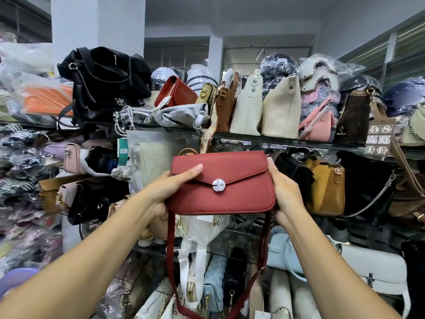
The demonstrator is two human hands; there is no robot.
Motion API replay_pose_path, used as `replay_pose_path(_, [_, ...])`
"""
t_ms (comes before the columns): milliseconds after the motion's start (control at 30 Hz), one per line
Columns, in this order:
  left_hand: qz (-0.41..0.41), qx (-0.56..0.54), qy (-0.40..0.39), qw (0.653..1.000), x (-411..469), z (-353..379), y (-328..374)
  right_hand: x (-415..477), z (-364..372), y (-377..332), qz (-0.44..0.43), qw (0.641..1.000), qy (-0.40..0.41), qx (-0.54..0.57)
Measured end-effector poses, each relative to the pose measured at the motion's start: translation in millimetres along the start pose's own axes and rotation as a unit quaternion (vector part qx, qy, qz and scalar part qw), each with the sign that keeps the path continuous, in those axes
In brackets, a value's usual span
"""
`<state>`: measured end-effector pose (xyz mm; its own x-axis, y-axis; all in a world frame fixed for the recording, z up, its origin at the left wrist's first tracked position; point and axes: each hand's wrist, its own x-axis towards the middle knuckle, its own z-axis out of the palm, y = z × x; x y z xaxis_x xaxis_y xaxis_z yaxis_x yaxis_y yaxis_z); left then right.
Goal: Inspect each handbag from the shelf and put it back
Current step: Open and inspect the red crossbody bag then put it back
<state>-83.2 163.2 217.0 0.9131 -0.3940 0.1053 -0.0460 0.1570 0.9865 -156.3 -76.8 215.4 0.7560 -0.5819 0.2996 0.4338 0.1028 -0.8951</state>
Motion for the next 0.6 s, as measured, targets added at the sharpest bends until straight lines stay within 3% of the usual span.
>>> replay_pose_path(267, [0.133, -0.033, 0.130, 0.982, 6, -8, -9, -8, 3, 1, -0.030, 0.992, -0.078, -0.090])
replay_pose_path(600, [0.145, -0.090, 0.173, 0.970, 9, -21, -9, -8, -9, 34, -0.042, 0.988, -0.138, -0.064])
